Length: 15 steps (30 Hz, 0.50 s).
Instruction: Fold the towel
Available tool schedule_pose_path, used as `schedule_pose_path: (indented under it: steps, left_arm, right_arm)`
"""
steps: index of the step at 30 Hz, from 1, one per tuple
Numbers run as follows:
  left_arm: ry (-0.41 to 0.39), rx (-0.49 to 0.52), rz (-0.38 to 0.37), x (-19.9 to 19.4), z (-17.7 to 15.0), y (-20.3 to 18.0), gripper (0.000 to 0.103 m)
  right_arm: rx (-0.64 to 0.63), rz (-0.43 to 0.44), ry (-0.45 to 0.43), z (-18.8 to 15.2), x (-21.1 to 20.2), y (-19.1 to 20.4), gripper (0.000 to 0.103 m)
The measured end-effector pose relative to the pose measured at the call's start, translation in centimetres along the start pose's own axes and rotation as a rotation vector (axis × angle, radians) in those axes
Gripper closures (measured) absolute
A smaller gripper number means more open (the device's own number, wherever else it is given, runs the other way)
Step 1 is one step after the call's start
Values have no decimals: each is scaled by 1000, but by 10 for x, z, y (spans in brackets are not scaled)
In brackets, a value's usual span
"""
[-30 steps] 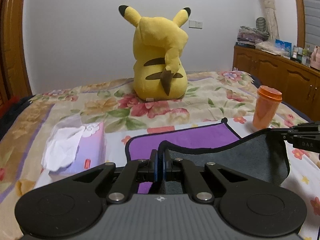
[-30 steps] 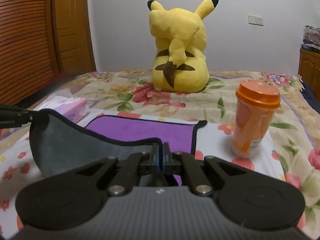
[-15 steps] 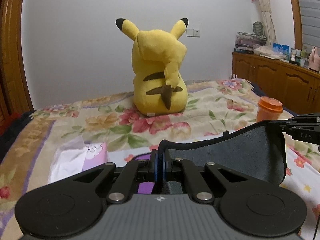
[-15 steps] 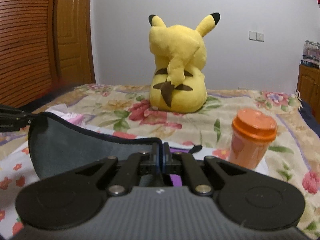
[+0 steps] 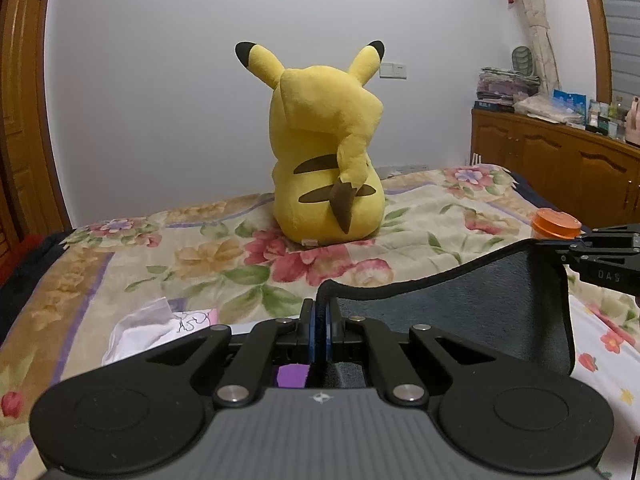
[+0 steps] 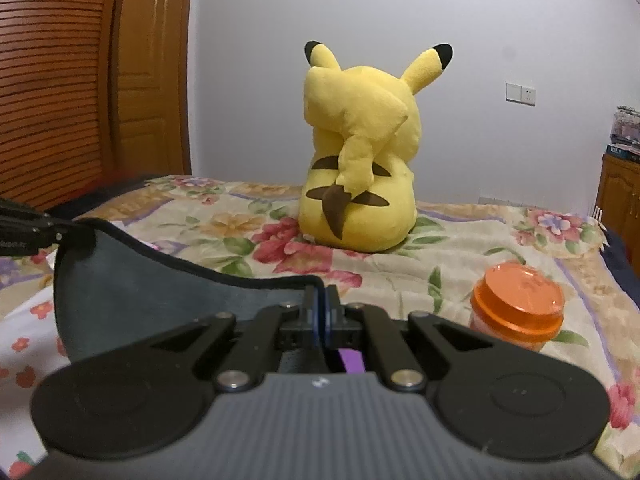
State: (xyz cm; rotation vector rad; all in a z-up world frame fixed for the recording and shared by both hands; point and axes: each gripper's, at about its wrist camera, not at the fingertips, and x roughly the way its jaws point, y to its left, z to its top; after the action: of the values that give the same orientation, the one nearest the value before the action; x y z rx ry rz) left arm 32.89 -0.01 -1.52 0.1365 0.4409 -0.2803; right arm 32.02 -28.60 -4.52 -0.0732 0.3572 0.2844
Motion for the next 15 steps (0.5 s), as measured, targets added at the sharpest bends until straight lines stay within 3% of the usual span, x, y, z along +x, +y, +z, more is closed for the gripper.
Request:
schedule_pose_path:
  steps: [15]
  left_arm:
    - [-8,-7,29,28,8,4,97]
  right_arm:
    - [1,-33,-6,3,23,-14,99]
